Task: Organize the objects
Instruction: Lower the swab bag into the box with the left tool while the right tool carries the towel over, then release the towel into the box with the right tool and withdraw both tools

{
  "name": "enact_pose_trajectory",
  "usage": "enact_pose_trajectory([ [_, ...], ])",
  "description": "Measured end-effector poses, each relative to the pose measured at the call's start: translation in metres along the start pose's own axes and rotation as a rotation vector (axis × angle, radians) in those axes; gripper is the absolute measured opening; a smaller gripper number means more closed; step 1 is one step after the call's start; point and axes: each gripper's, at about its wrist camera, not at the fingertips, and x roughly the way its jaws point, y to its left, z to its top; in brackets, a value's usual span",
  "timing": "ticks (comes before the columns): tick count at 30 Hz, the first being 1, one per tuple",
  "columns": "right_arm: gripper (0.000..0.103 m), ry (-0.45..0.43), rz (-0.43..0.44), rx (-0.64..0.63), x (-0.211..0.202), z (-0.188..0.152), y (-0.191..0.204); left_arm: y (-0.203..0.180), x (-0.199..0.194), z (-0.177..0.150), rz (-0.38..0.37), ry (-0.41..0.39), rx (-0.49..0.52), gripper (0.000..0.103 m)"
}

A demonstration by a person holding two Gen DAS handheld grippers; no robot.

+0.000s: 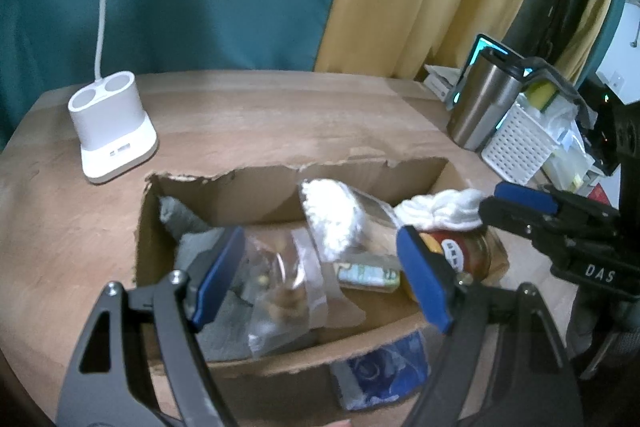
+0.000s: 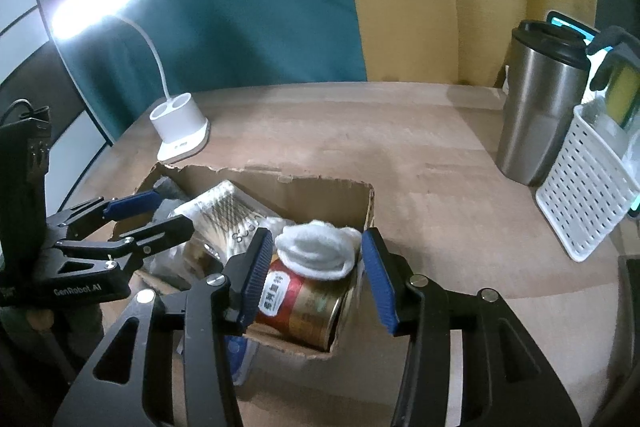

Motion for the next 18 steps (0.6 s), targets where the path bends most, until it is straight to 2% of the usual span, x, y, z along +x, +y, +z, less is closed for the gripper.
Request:
enact_pose_trajectory([
  [3, 0.051, -0.001, -0.004, -0.002, -0.004, -0.004, 0.003, 0.001, -0.007, -0.004, 0.000, -0.009, 0.002, 0.080],
  [5, 0.059, -0.002, -0.007, -0.005, -0.007, -0.006, 0.005, 0.001, -0.011, -0.006, 0.002, -0.015, 0.006, 0.080],
  [6, 0.059, -0.003, -0.010, -0.005, -0.009, -0.007, 0.006, 0.002, -0.013, -0.007, 0.002, -0.018, 0.006, 0.080],
  [18, 0.060, -0.002, -0.027, -0.013, -0.022, -0.024, 0.023, 0.012, -0.034, -0.026, 0.004, -0.032, -0.004, 0.080],
])
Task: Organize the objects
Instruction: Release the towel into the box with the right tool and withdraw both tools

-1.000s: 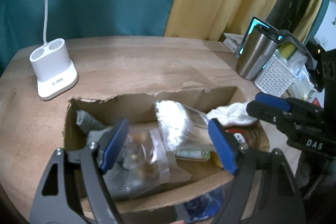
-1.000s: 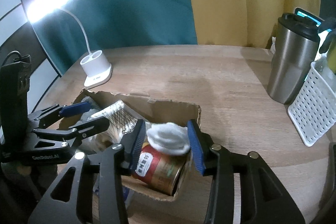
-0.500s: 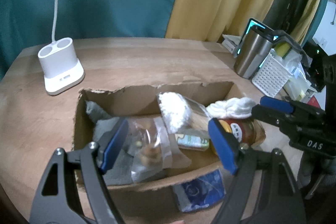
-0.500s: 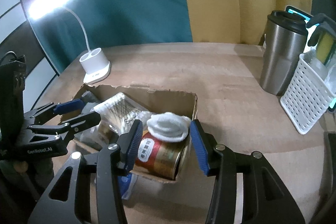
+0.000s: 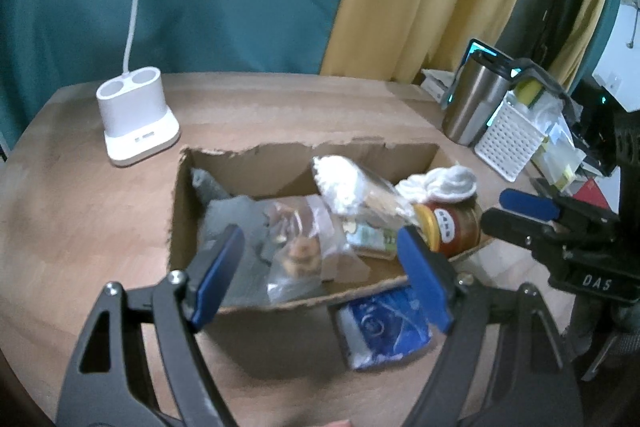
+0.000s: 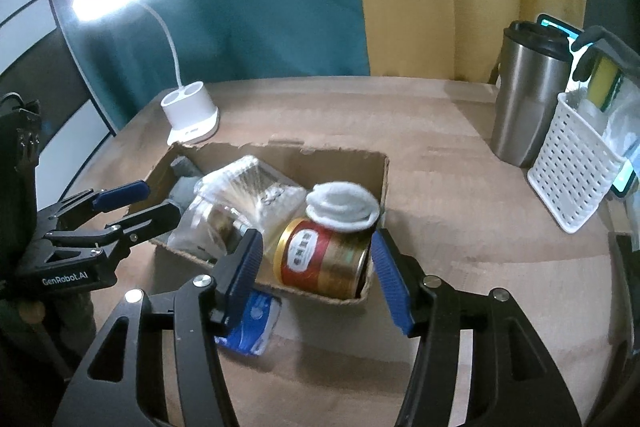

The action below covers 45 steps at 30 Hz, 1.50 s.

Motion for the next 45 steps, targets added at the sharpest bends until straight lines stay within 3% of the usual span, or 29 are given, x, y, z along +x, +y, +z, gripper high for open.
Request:
enact_pose_trajectory([
  [10, 0.060, 0.002, -0.013, -0.001, -0.006, -0.014, 0.013, 0.012, -0.005, -0.012, 0.030, -0.005, 0.015, 0.080],
  [20, 0.060, 0.007, -0.004, -0.009, -0.002, -0.012, 0.016, 0.014, 0.018, -0.001, 0.093, 0.012, 0.065, 0.081],
  [27, 0.060, 0.001, 0.012, 0.011, 0.001, -0.011, -0.002, 0.002, 0.049, 0.005, 0.148, 0.083, 0.118, 0.082],
  [32, 0.060, -0.006, 0.024, 0.032, 0.003, -0.009, -0.018, -0.005, 0.063, 0.007, 0.210, 0.127, 0.141, 0.088],
  [38, 0.060, -0.014, 0.045, 0.040, 0.007, -0.007, -0.028, 0.000, 0.056, 0.007, 0.287, 0.131, 0.118, 0.088],
  [45, 0.060, -0.014, 0.050, 0.020, 0.013, -0.001, -0.026, 0.019, 0.044, 0.004, 0.290, 0.125, 0.037, 0.088],
])
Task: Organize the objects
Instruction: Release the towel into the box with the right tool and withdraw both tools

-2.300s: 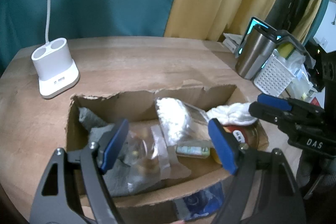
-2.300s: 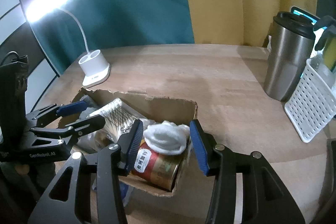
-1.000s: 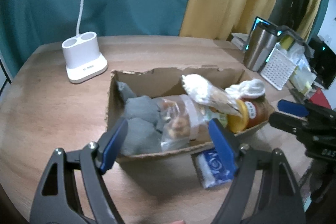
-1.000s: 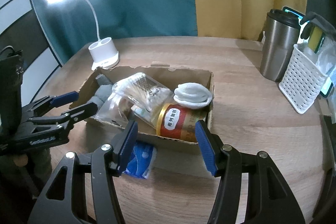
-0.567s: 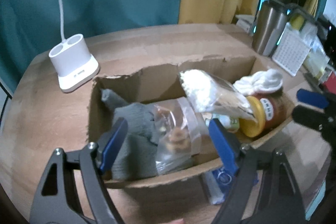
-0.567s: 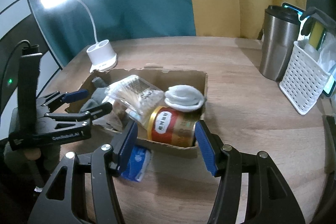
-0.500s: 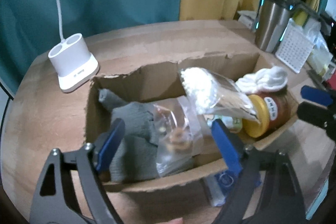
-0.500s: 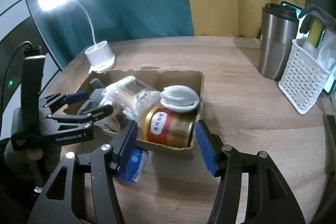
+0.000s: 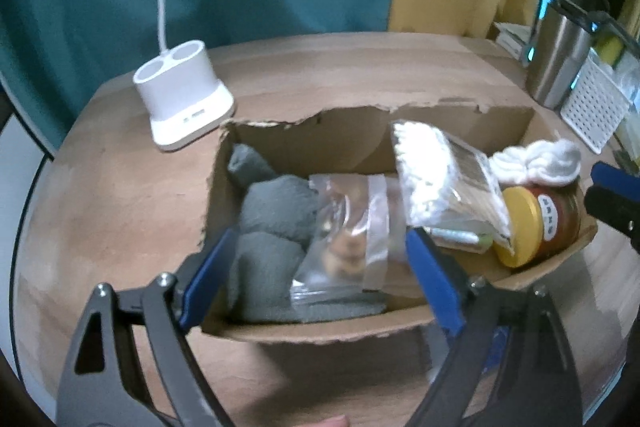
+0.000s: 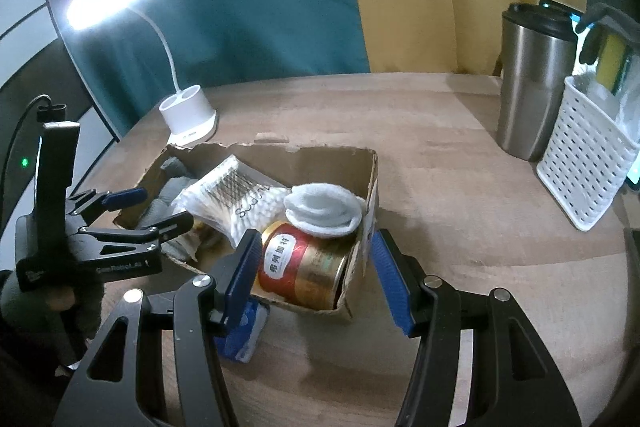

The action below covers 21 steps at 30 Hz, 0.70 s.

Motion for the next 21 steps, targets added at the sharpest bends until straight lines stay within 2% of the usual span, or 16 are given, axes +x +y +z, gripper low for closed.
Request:
enact_pose_trajectory([
  [10, 0.060, 0.029, -0.022, -0.021, 0.008, 0.000, 0.013, 0.024, -0.011, -0.009, -0.044, -0.013, -0.072, 0.088],
  [13, 0.060, 0.054, -0.053, -0.017, 0.017, -0.004, 0.014, 0.033, -0.015, -0.009, -0.056, -0.017, -0.095, 0.088],
  [17, 0.060, 0.076, -0.080, -0.022, 0.025, -0.011, 0.015, 0.037, -0.026, -0.003, -0.076, -0.063, -0.112, 0.088],
  [21, 0.061, 0.073, -0.080, -0.023, 0.026, -0.012, 0.014, 0.029, -0.033, 0.008, -0.092, -0.117, -0.077, 0.088],
])
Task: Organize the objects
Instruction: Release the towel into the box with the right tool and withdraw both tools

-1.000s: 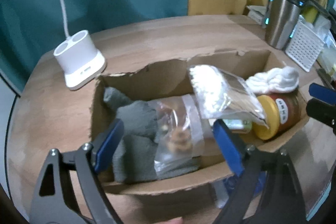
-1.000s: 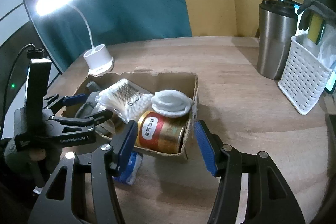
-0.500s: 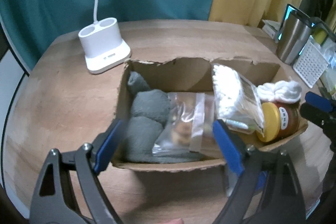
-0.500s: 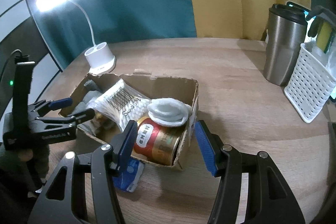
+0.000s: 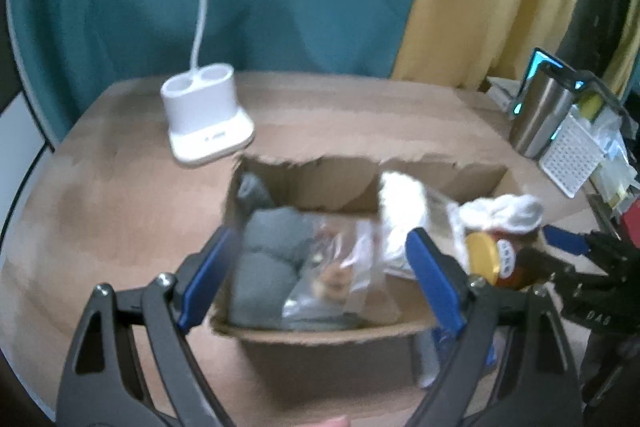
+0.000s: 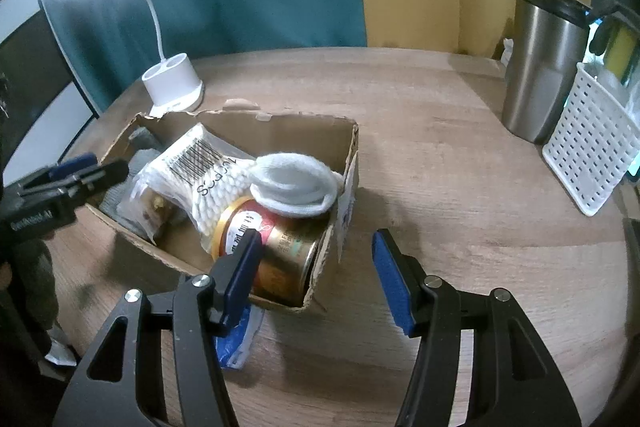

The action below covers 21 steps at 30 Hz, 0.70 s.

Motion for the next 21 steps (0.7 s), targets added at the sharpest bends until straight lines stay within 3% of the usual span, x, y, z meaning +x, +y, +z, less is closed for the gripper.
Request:
enact_pose_trajectory([
  [3, 0.062, 0.000, 0.002, 0.004, -0.001, 0.000, 0.000, -0.010, 0.009, 0.004, 0.012, 0.003, 0.042, 0.088],
  [13, 0.066, -0.010, -0.019, 0.045, -0.002, -0.005, -0.015, -0.027, 0.052, -0.007, 0.024, 0.136, 0.087, 0.088],
  [21, 0.066, -0.017, -0.026, 0.058, -0.004, -0.006, -0.015, -0.025, 0.041, -0.006, 0.010, 0.115, 0.068, 0.088],
])
